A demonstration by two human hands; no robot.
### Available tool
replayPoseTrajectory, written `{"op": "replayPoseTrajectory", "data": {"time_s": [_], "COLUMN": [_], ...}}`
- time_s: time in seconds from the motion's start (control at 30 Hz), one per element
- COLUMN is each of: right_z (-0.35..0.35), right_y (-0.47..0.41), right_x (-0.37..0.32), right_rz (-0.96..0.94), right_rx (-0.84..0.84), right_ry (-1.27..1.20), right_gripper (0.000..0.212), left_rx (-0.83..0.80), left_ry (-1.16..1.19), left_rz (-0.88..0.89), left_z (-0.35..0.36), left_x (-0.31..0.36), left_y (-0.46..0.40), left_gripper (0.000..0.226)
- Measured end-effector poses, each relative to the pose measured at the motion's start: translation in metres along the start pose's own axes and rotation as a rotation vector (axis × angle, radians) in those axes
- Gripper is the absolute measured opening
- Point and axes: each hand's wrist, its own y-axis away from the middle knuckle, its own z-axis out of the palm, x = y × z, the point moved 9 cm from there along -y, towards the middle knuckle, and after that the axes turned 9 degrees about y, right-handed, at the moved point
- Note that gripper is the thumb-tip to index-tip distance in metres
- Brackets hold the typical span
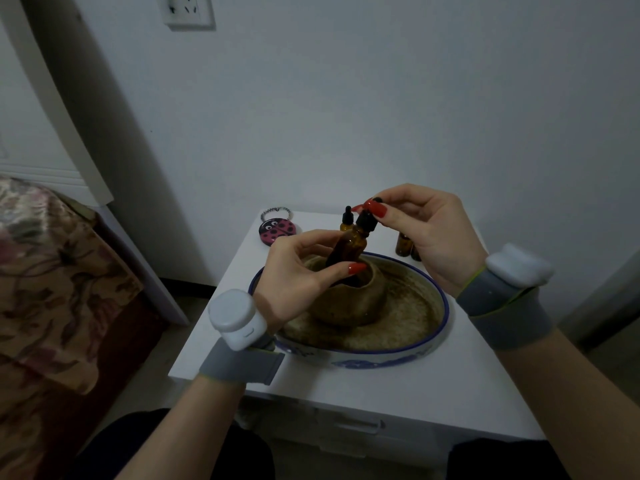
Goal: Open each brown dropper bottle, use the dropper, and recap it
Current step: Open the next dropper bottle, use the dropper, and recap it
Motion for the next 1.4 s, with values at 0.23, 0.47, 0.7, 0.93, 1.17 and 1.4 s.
{"op": "replayPoseTrajectory", "data": {"time_s": [0.23,0.47,0.7,0.93,1.17,1.4], "right_z": [0.0006,0.0001,0.0038,0.0027,0.0009,0.0005], "right_y": [0.0003,-0.0002,0.0,0.0008,0.0006,0.0006], "right_x": [-0.0016,-0.002,-0.0052,-0.0047,-0.0019,-0.0003], "right_rz": [-0.02,-0.041,-0.076,-0.073,-0.05,-0.035], "right_rx": [0.014,0.01,-0.023,-0.009,0.021,0.021], "right_ry": [-0.021,-0.055,-0.089,-0.08,-0.05,0.009], "right_gripper": [0.006,0.006,0.012,0.004,0.012,0.011], "left_rx": [0.009,0.031,0.042,0.039,0.036,0.033], "left_ry": [-0.031,-0.061,-0.062,-0.076,-0.094,-0.088], "left_rz": [0.016,0.043,0.046,0.044,0.048,0.039], "left_z": [-0.0015,-0.0028,-0.0048,-0.0053,-0.0056,-0.0048], "left_x": [0.0015,0.0048,0.0055,0.005,0.0048,0.0029], "left_y": [0.0002,0.0005,0.0006,0.0007,0.0008,0.0001], "left_gripper": [0.042,0.041,0.041,0.041,0.041,0.041]}}
